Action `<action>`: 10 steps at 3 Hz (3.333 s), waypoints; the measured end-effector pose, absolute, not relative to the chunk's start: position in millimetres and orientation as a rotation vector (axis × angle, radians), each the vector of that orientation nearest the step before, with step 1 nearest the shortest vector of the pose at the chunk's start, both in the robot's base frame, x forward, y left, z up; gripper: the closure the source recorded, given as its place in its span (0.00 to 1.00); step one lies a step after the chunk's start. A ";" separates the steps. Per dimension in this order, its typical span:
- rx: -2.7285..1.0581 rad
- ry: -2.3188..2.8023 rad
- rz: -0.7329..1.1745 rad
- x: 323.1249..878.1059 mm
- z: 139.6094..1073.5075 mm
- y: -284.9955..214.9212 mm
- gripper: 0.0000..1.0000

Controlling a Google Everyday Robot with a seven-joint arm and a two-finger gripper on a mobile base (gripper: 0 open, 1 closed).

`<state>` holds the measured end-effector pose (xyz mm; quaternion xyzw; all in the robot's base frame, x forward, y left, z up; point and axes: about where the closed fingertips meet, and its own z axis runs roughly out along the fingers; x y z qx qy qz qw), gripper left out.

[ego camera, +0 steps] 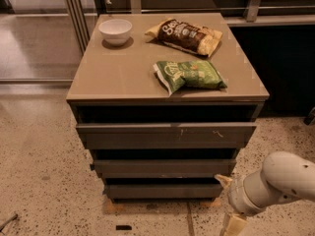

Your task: Open bottom drawer

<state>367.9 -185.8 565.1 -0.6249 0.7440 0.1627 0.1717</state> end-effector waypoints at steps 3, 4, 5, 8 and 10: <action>-1.659 2.110 0.609 409.8 393.9 -174.9 0.00; -1.663 2.107 0.609 409.5 392.5 -174.8 0.00; -1.685 2.061 0.558 416.6 360.1 -174.0 0.00; -1.686 1.953 0.509 447.5 274.5 -159.8 0.00; -1.705 1.948 0.413 464.0 254.5 -163.0 0.00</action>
Offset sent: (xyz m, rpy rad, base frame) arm 0.0808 0.0022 -0.2525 0.1662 0.0997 -0.1017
